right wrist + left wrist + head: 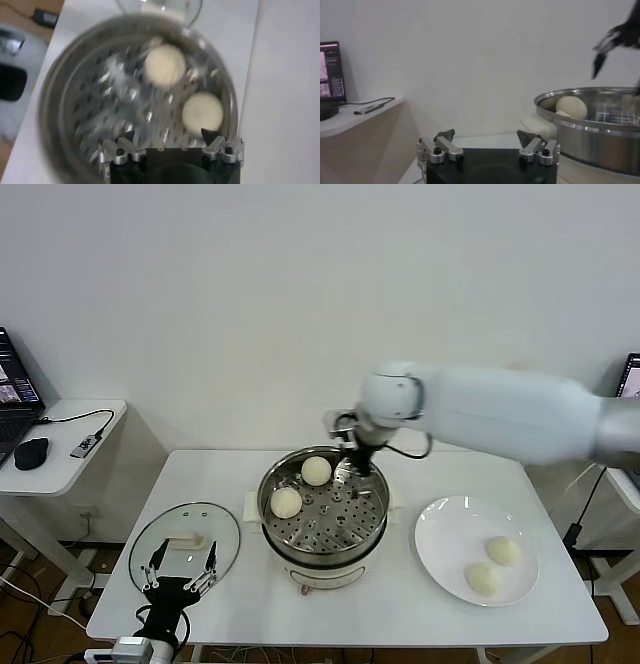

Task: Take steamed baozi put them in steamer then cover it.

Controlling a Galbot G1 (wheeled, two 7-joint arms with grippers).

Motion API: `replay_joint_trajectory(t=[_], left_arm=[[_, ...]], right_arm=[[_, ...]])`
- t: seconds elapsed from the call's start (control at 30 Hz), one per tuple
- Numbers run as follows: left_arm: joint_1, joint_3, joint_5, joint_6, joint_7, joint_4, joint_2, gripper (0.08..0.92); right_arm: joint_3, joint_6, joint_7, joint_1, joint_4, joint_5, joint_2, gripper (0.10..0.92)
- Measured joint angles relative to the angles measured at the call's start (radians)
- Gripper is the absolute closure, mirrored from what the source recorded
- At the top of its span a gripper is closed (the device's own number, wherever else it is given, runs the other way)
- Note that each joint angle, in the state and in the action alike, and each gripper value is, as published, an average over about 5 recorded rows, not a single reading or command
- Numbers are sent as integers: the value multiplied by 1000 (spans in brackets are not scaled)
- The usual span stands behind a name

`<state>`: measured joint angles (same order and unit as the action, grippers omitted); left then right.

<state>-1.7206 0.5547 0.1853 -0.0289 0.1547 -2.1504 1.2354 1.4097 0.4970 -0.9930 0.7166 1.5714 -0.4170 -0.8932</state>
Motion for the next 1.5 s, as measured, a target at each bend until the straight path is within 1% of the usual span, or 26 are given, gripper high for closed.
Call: replay_joint_trajectory(t=[0.2,0.4,0.7,1.03,1.27,1.5], left_arm=[[-7,1,-4,0,0,1,1,177],[-12,1,-9,0,0,-3,6,177],[-5,-2,-12,-1,0,0,18,177],[-7,-3,-20,-3,-1,2,18,177],[-8,-5,-28,-6,-1,6,23,177],[-8,-9,-32,-7,-1,7,31,177]], right_arm=[[-3,-79,-51,-9,77,105,183,203],[-28,-146,-71,-69,121,212,339,203],[-69,-221,-67,-187,131,358,489,203],[-245,-264,-37,-442,106,458,548,203],[-375,-271,-18,-621,77,485,546,203],[-459,-270,-6,-738,46,505,526,203]])
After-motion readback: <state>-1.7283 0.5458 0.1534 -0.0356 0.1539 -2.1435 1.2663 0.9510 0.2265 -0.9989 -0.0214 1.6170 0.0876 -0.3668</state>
